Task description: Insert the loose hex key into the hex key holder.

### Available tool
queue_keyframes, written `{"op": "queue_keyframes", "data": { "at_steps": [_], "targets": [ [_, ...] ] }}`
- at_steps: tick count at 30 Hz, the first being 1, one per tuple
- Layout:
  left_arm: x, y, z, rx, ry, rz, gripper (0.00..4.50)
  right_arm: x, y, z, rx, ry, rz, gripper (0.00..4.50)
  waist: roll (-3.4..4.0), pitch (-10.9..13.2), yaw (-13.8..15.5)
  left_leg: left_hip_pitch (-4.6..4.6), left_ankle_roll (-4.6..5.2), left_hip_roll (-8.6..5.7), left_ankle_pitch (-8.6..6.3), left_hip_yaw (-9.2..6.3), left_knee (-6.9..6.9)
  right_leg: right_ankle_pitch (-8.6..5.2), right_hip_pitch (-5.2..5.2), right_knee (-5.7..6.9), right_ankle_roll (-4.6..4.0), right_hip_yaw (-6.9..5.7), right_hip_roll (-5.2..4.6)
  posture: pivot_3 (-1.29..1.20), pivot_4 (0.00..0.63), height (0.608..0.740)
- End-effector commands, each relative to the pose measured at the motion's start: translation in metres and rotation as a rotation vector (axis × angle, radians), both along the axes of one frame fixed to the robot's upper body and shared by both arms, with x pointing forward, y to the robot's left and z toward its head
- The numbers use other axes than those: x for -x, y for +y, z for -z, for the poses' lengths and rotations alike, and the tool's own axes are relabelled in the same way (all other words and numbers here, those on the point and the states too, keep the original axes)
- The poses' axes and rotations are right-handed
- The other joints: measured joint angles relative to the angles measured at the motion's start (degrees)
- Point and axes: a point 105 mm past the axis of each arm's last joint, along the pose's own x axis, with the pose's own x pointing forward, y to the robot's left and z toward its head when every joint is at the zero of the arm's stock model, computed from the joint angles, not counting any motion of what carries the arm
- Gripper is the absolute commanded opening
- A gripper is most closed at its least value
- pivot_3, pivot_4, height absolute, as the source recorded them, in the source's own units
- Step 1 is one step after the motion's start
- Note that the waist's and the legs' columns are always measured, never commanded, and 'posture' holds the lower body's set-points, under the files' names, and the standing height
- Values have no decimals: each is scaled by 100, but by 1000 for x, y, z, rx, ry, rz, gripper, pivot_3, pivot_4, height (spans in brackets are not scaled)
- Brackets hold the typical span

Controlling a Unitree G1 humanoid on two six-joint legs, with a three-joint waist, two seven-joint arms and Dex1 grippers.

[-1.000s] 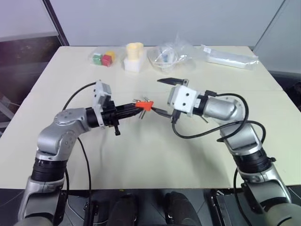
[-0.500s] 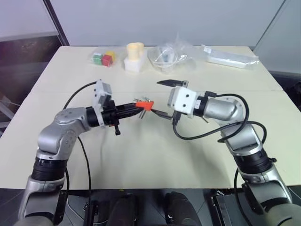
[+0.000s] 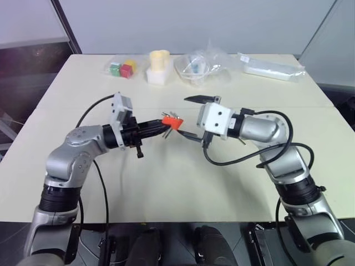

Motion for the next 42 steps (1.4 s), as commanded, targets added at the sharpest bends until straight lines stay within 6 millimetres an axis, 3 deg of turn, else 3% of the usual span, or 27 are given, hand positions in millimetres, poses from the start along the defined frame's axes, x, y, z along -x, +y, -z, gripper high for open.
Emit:
{"op": "queue_keyframes", "data": {
  "at_steps": [1, 24, 42],
  "targets": [
    [1, -1, -11, 15, -50, 6, 0, 14, 11, -13, -16, -49, -69, 4462, 0, 0, 0, 0, 0, 0, 0, 0, 0, 0, 0, 0, 0, 0, 0, 0, 150, 740],
    [4, -2, -10, 21, -43, 15, 0, 2, 7, -25, -42, -119, -9, 4462, 0, 0, 0, 0, 0, 0, 0, 0, 0, 0, 0, 0, 0, 0, -1, 0, 150, 740],
    [7, -1, -3, 7, -21, 11, 0, -7, -8, -32, 6, -197, 37, 4462, 0, 0, 1, -1, 0, 0, 0, 0, 0, 0, 0, -1, 0, 1, -2, 0, 150, 740]
  ]
}}
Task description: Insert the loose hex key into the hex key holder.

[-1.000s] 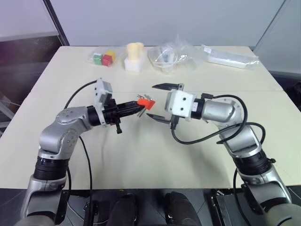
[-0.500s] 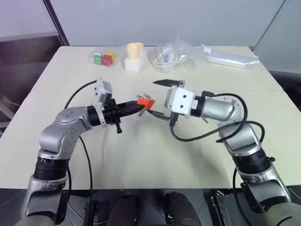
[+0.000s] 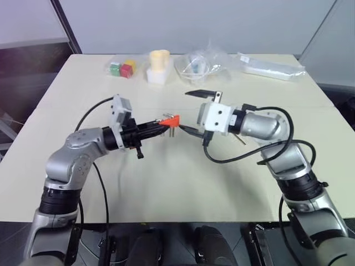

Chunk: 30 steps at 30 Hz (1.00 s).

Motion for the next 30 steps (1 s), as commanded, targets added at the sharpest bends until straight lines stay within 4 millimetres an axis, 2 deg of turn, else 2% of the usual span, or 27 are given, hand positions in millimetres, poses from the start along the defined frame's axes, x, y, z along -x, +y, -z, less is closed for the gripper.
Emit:
{"op": "queue_keyframes", "data": {
  "at_steps": [1, 9, 12, 14, 17, 19, 25, 30],
  "targets": [
    [6, -2, -10, -1, -49, 23, 0, 2, -1, -20, -24, -73, -2, 4462, 0, 0, 0, 0, 0, 0, 0, 0, 0, 0, 0, 0, 0, 0, 0, 0, 150, 740],
    [4, -1, -13, 5, -59, 15, 0, 1, -9, -6, 23, -47, 21, 4462, 0, 0, 6, 0, 0, 0, 0, 0, -1, 0, 0, -1, 0, 0, -1, 0, 150, 740],
    [3, 0, -15, 7, -68, 6, 0, -11, -33, 4, 47, -19, 124, 4462, -1, 0, 13, -1, 0, 0, 0, 0, 0, 0, 1, -2, 0, 0, -1, 0, 150, 740],
    [3, 0, -16, 9, -71, 3, 0, -22, -52, 5, -21, 71, 234, 4462, -1, 0, 8, -1, 0, -1, 0, 0, 0, 0, 2, -4, 0, 0, -2, 0, 150, 740],
    [2, 1, -17, 10, -73, -1, 0, -26, -67, 8, -74, 155, 334, 4462, 0, 0, 7, -2, 0, 0, 0, 0, -1, 0, 0, -2, 0, 2, -2, 0, 150, 740],
    [2, 1, -17, 11, -73, -3, 0, -31, -81, 19, -64, 242, 442, 4462, 0, 0, 0, -2, 0, 1, 0, 0, -2, 0, -1, -3, 0, 2, -2, 0, 150, 740],
    [1, -2, -15, 12, -70, 0, 0, -33, -105, 44, -122, 489, 594, 4462, 0, 0, 7, -3, 1, 1, -1, 0, -2, 0, 0, -4, 0, 3, -5, 0, 150, 740],
    [1, -5, -12, 15, -66, 4, 0, -39, -125, 51, -148, 613, 694, 4462, 0, 0, 7, -3, 2, 0, -1, 0, -2, 0, -1, -5, -1, 2, -5, 0, 150, 740]
  ]
}}
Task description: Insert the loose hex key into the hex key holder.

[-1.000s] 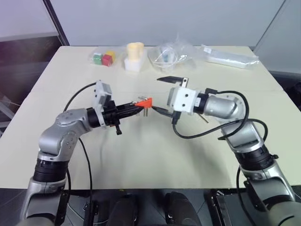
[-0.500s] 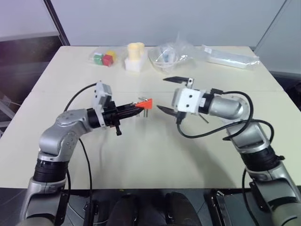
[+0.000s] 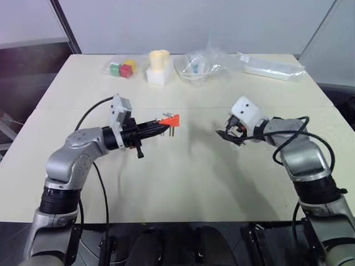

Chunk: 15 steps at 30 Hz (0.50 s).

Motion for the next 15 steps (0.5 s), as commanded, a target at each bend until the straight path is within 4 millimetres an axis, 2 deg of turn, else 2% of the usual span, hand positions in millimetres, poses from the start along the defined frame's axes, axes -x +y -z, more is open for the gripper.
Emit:
{"op": "queue_keyframes", "data": {
  "at_steps": [1, 6, 9, 15],
  "targets": [
    [2, -4, -10, 8, -57, 14, 0, -5, -16, -16, -11, -12, 50, 4462, 0, 0, 0, 0, 1, 0, 0, 0, 0, 0, 0, 0, 0, 0, 0, 0, 150, 740],
    [3, -5, -9, 12, -58, 11, 0, -14, -36, -3, -28, 66, 122, 4462, 0, 0, -2, -1, 2, 0, -1, 0, 0, 0, 0, -2, 0, -1, 0, 0, 150, 740],
    [3, -4, -8, 11, -58, 7, 0, -18, -44, 12, -47, 123, 153, 4462, 0, 0, -3, -1, 2, 0, -1, 1, 0, 0, 0, -2, 0, -1, 0, 0, 150, 740],
    [5, -4, -6, 7, -56, 2, 0, -27, -46, 25, -71, 155, 171, 4462, 0, 0, -27, 0, 2, 0, -1, 3, 0, 0, 0, -1, 1, -1, 2, 0, 150, 740]
  ]
}}
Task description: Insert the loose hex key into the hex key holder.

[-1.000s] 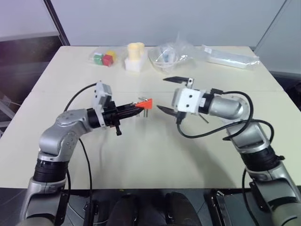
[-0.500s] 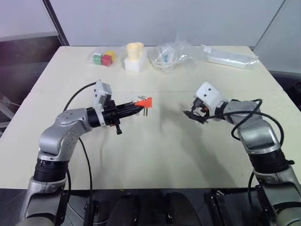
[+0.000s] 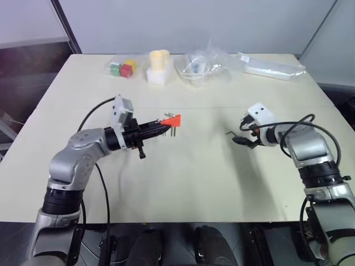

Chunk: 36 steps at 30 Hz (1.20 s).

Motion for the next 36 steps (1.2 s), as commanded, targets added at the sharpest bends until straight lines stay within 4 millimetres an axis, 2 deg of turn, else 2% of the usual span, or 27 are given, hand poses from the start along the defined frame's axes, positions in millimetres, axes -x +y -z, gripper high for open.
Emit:
{"op": "queue_keyframes", "data": {
  "at_steps": [1, 4, 7, 8, 12, 15, 17, 19, 20, 21, 26, 30, 36],
  "targets": [
    [5, -2, -9, 0, -55, 8, 0, -10, 3, -14, -3, -51, -7, 4462, 0, 0, -2, 0, 0, 0, 0, 0, 0, 0, 0, 0, 0, 0, 1, 0, 150, 740],
    [5, -1, -9, -2, -54, 5, 0, -13, 7, -15, -5, -31, -26, 4462, 0, 0, -1, 0, 0, 0, 0, 0, 0, 0, 0, 1, 0, -1, 1, 0, 150, 740],
    [5, -2, -8, -4, -54, 3, 0, -14, 13, -16, -27, 13, -46, 3643, 0, 0, -1, 0, 0, 0, 0, 0, 0, 0, 0, 0, 0, -1, 1, 0, 150, 740],
    [5, -2, -8, -4, -53, 3, 0, -14, 16, -14, -29, 44, -57, 3193, 0, 0, -1, 0, 0, 0, 0, -1, 0, 0, -1, 0, 0, -1, 1, 0, 150, 740],
    [5, -4, -6, -3, -51, 0, 0, -15, 20, -10, -26, 146, -80, 3193, 0, 0, 1, 0, 0, 0, 0, -1, 0, 0, -1, 0, 0, -1, 1, 0, 150, 740],
    [5, -5, -5, -3, -52, -6, 0, -17, 19, -7, 6, 186, -94, 2008, 0, 0, 4, 0, 0, -1, 0, 0, 0, 0, 0, -1, 0, -2, 0, 0, 150, 740],
    [6, -4, -4, -1, -51, -12, 0, -18, 20, -5, 15, 198, -108, 1049, 0, 0, 2, 0, 0, -1, 0, -1, 0, 0, 0, -1, 0, -1, 0, 0, 150, 740],
    [6, -4, -3, -1, -50, -19, 0, -19, 22, -3, 10, 208, -115, 1049, 0, 0, 2, 0, -1, 0, 0, -1, 0, 0, 0, -1, 0, -1, -1, 0, 150, 740],
    [7, -3, -3, -1, -50, -23, 0, -19, 23, -2, 8, 211, -117, 293, 0, 0, 2, 0, -1, 0, 0, -1, 0, 0, 0, -1, 0, -1, 0, 0, 150, 740],
    [7, -3, -3, -1, -50, -26, 0, -19, 24, -1, 3, 217, -116, 45, 0, 0, 2, 0, -1, 0, 0, -1, 0, 0, 0, -1, 0, -1, -1, 0, 150, 740],
    [7, -1, -2, -2, -51, -38, 0, -18, 28, 4, 7, 229, -138, 17, 0, -1, -14, 1, -1, 1, 0, -1, 0, 0, 0, 0, 0, -1, 0, 0, 150, 740],
    [6, 0, -3, -3, -51, -39, 0, -19, 35, -5, -8, 172, -154, 17, 0, -1, -16, 1, -2, 1, 0, -1, 0, 0, -1, 1, 0, 0, 0, 0, 150, 740],
    [1, 0, -7, 0, -65, -40, 0, -27, 61, -55, -75, -162, -232, 17, 7, 3, -7, -3, -3, 1, 0, 0, -3, 0, -10, 2, 0, 1, -1, 0, 150, 740]
  ]
}}
